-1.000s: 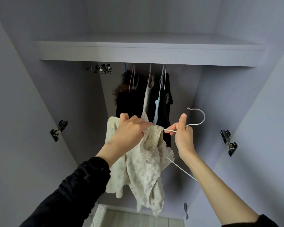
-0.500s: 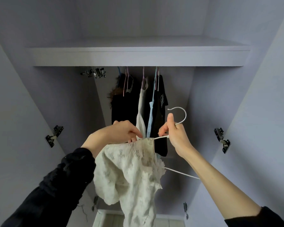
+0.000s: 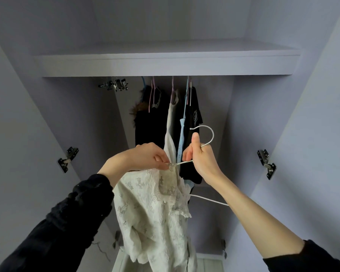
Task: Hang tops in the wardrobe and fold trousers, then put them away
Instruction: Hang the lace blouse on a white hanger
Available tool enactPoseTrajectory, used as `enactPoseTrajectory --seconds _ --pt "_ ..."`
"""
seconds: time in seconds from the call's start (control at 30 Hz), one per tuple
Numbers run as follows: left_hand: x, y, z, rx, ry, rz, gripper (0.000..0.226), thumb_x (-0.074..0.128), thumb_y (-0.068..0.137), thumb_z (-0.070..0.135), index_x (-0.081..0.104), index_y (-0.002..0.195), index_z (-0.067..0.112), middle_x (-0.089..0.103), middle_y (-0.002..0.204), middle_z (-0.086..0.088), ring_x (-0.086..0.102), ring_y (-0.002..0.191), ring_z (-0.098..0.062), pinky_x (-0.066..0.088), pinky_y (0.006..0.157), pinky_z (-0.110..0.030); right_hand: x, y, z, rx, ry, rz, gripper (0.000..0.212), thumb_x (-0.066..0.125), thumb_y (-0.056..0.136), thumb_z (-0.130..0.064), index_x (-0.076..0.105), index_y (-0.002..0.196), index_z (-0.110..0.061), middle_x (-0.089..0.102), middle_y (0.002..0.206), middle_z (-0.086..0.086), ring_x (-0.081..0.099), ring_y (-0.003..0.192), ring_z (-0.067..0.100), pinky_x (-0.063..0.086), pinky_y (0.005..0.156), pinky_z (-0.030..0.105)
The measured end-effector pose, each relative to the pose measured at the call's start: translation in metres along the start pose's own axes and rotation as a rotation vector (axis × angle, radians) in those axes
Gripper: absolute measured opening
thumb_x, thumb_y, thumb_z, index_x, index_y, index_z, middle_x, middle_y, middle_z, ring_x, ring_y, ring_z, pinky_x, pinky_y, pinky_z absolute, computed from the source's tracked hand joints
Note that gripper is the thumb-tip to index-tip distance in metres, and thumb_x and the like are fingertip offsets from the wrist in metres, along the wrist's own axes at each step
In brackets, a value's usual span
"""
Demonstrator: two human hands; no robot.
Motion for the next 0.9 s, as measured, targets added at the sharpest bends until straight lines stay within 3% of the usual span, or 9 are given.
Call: enactPoseTrajectory --seconds 0.07,0.2,0.33,0.47,0.57,0.7,0.83,0.9 --pt "0.0 -0.001 0.002 0.005 0.001 -0.037 0.018 0.064 0.086 0.037 0.07 0.1 0.027 0.069 0.093 0.013 0.061 0.089 0.0 0.042 0.098 -0.035 0.001 0.0 0.0 0.002 -0.005 0.011 0.069 0.024 0.102 -0.039 0.047 0.043 -0.012 0.057 0.057 0.007 0.052 0.049 -0.001 0.038 0.063 0.001" --pt "0.007 0.002 0.005 0.016 0.144 0.023 0.008 0.062 0.087 0.039 0.066 0.091 0.033 0.067 0.093 0.009 0.058 0.094 -0.007 0.026 0.1 -0.035 0.003 -0.002 0.001 0.008 -0.005 0.011 0.07 0.023 0.102 -0.039 0.045 0.042 -0.012 0.058 0.057 0.006 0.052 0.048 -0.002 0.038 0.061 0.001" --pt "0.009 -0.003 -0.007 -0.022 0.099 0.175 0.022 0.059 0.088 0.044 0.067 0.107 0.033 0.066 0.101 0.018 0.057 0.099 -0.002 0.013 0.098 -0.031 -0.006 -0.001 0.004 0.028 0.053 0.056 0.069 0.021 0.103 -0.039 0.04 0.043 -0.009 0.056 0.055 0.002 0.05 0.047 -0.002 0.037 0.06 -0.002" --pt "0.01 -0.005 -0.028 -0.092 0.273 0.377 0.023 0.055 0.093 0.038 0.064 0.113 0.034 0.061 0.11 0.018 0.055 0.101 -0.008 0.014 0.09 -0.029 -0.017 0.002 0.003 -0.022 0.112 0.16 0.068 0.021 0.103 -0.036 0.039 0.043 -0.009 0.052 0.051 0.003 0.046 0.044 -0.001 0.038 0.059 0.001" --pt "0.009 -0.006 -0.034 -0.055 0.318 0.449 0.019 0.055 0.092 0.04 0.068 0.105 0.034 0.064 0.102 0.016 0.055 0.093 -0.006 0.011 0.082 -0.025 -0.02 0.004 0.003 -0.026 0.13 0.196 0.069 0.023 0.103 -0.036 0.038 0.042 -0.009 0.053 0.048 -0.001 0.046 0.044 0.0 0.038 0.058 0.003" --pt "0.01 0.001 -0.023 0.076 0.35 0.516 0.013 0.056 0.092 0.034 0.069 0.095 0.033 0.063 0.089 0.018 0.051 0.088 -0.002 0.011 0.083 -0.024 -0.017 0.005 0.003 -0.007 0.139 0.206 0.07 0.023 0.103 -0.037 0.038 0.04 -0.01 0.053 0.045 -0.004 0.047 0.043 0.0 0.038 0.056 0.002" --pt "0.01 0.007 -0.007 0.095 0.294 0.457 0.034 0.041 0.098 0.012 0.064 0.114 0.032 0.067 0.099 0.017 0.052 0.088 -0.002 0.012 0.085 -0.024 -0.011 0.003 0.005 0.002 0.142 0.198 0.069 0.023 0.102 -0.038 0.039 0.042 -0.009 0.052 0.047 -0.001 0.046 0.044 0.0 0.039 0.056 0.003" --pt "0.004 0.006 -0.005 0.112 0.184 0.519 0.033 0.04 0.099 0.015 0.06 0.121 0.03 0.066 0.103 0.018 0.057 0.091 -0.002 0.013 0.086 -0.023 -0.011 0.003 0.006 0.01 0.153 0.208 0.069 0.023 0.102 -0.039 0.039 0.041 -0.01 0.051 0.046 -0.002 0.047 0.045 0.002 0.039 0.055 0.004"
Point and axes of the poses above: each hand's wrist, its own y-axis towards the middle knuckle, its own x-axis out of the palm, z = x × y, the point moved 1 cm from there along y, towards the middle knuckle
